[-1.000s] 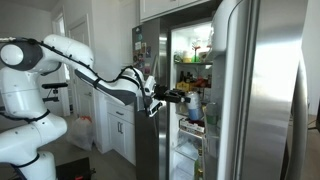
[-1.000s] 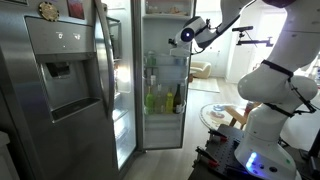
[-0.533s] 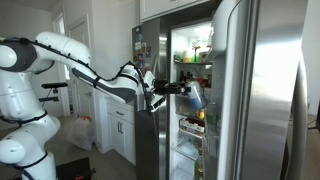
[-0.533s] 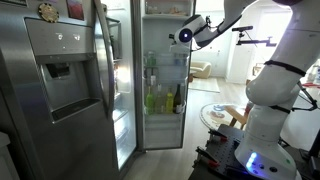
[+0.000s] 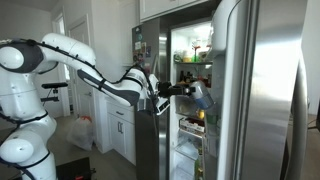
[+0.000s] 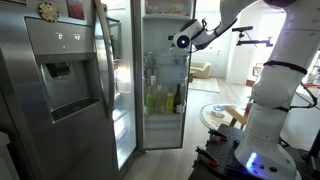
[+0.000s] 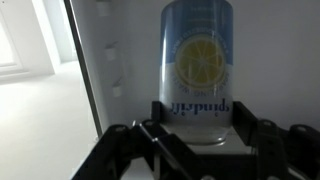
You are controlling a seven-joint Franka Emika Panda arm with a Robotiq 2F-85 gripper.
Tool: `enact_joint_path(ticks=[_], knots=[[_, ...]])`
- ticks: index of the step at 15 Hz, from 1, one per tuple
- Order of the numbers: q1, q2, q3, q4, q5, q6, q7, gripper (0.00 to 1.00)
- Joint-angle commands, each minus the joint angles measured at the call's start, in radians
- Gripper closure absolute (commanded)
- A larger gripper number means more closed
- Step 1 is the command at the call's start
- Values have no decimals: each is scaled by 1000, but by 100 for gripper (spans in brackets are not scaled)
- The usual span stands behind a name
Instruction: Remove the blue can from the second shelf from the bottom and place it on the third shelf
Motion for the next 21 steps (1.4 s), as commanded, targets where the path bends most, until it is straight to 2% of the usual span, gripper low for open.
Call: enact_joint_path(ticks=[1, 11, 21], knots=[[26, 75, -39, 93, -47, -9, 42, 54], [-4, 246, -42, 256, -62, 55, 79, 54], [-50, 394, -26, 367, -30, 179, 60, 54]])
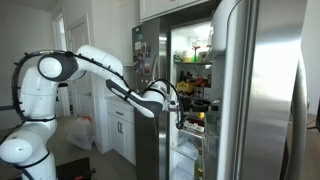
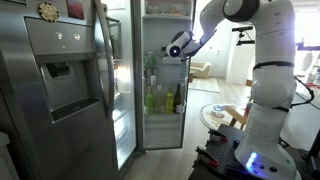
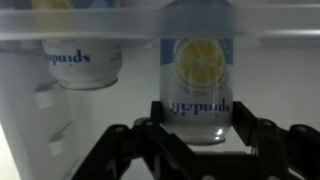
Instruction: Remove the blue can from the second shelf from the bottom and place it on the third shelf
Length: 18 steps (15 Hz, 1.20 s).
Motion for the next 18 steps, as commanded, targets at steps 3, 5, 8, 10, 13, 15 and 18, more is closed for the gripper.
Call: enact_joint_path(ticks=[3, 5, 8, 10, 13, 15, 18], knots=[[-42, 68, 17, 93, 37, 125, -24, 54], [-50, 81, 19, 109, 83, 159, -58, 54], [-56, 85, 18, 131, 148, 186, -108, 54], [-57, 87, 16, 138, 194, 194, -149, 54], [-57, 86, 14, 143, 248, 196, -196, 54], [-57, 84, 13, 142, 275, 194, -220, 54], [-55, 81, 12, 141, 312, 192, -254, 7]])
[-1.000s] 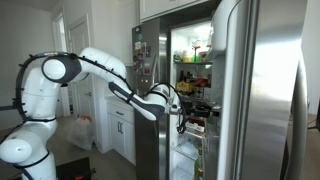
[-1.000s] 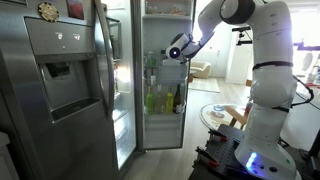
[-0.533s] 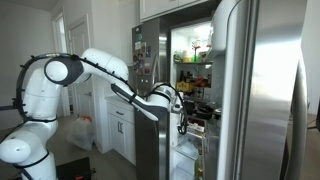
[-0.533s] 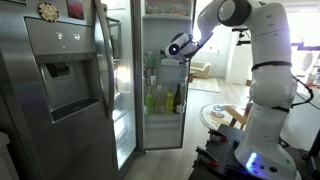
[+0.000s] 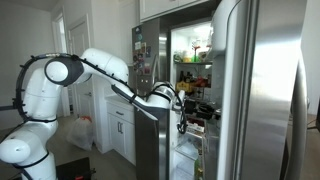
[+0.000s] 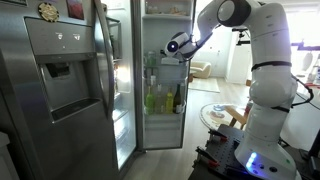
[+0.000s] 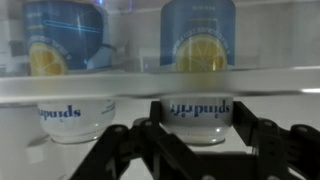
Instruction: Remove the blue can from the second shelf from the bottom and place it on the third shelf
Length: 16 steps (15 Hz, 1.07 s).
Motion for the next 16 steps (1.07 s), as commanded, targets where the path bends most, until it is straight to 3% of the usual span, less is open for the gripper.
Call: enact_joint_path(ticks=[1, 7, 16], knots=[[-8, 0, 4, 29, 46, 14, -64, 2], [-1, -13, 3, 32, 67, -2, -88, 0], [34, -149, 0, -91, -7, -60, -33, 0]])
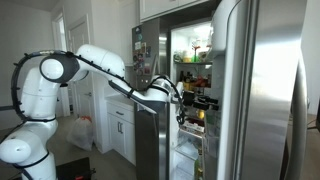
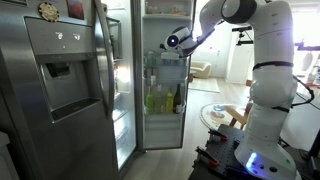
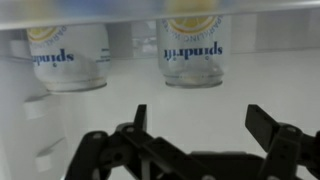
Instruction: Remove the blue can from the second shelf from the bottom and place it on the third shelf
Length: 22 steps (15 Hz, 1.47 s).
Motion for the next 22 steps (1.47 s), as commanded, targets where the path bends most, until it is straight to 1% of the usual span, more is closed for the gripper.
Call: enact_joint_path(ticks=[1, 5, 6, 8, 12, 15, 17, 20, 21, 22], knots=[[24, -116, 1, -114, -52, -52, 17, 0], [43, -213, 4, -219, -97, -83, 22, 0], [50, -242, 5, -251, -122, -88, 33, 0], [63, -302, 7, -314, -204, -82, 70, 0], [94, -420, 2, -444, -404, -66, 180, 0], [122, -498, -16, -527, -522, -68, 245, 0], [138, -540, -32, -568, -574, -68, 270, 0], [160, -582, -58, -607, -614, -63, 279, 0], [165, -531, -63, -559, -569, -56, 238, 0], [170, -544, -69, -572, -577, -56, 241, 0]])
